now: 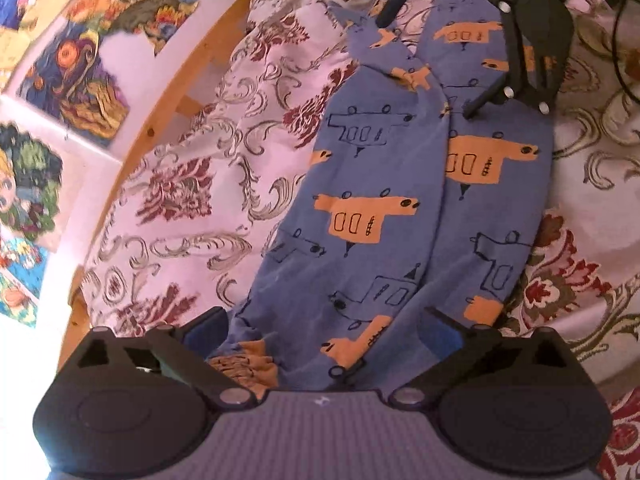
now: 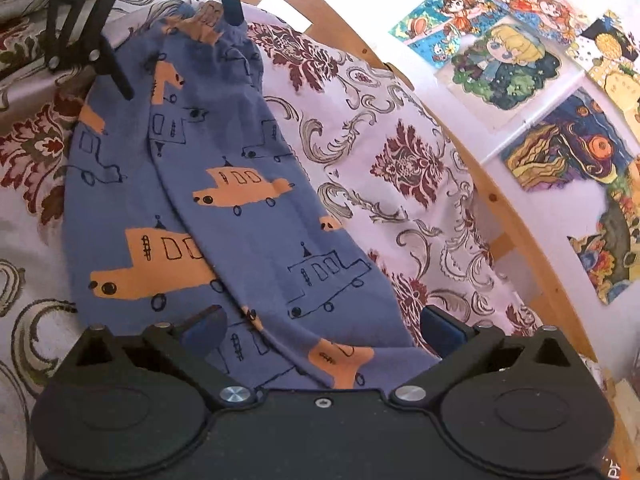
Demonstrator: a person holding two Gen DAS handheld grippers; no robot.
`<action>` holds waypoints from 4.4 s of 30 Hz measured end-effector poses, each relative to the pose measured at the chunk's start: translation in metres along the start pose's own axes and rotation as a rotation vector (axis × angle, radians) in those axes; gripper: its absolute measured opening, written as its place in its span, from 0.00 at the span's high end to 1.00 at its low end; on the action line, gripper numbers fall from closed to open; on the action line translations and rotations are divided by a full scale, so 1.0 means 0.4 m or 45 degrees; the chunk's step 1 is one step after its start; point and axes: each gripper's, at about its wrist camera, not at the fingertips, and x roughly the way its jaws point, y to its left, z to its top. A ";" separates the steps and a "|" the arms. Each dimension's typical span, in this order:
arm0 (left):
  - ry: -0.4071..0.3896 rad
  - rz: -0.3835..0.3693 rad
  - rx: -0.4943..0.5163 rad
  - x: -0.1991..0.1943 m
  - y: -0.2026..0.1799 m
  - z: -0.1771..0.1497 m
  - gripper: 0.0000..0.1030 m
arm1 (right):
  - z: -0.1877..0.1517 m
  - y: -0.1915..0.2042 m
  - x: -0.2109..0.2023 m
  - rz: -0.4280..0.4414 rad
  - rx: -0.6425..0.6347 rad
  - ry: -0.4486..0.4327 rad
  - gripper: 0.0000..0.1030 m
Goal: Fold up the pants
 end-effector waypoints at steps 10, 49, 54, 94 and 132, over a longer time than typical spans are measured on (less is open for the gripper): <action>0.019 0.043 0.247 -0.005 -0.014 -0.013 0.17 | 0.008 0.025 0.013 0.004 -0.082 -0.038 0.20; 0.053 0.033 0.367 -0.025 -0.036 -0.053 0.98 | 0.045 -0.040 -0.088 0.186 0.199 -0.030 1.00; 0.056 0.024 0.374 -0.041 -0.040 -0.065 0.99 | 0.046 0.002 -0.116 0.224 0.181 -0.018 1.00; -0.110 -0.122 -0.234 -0.234 0.004 -0.064 0.03 | -0.078 0.011 -0.303 0.115 0.628 0.082 0.01; -0.030 -0.075 -0.759 0.008 -0.301 0.330 0.96 | -0.351 -0.515 0.112 0.119 1.512 0.373 1.00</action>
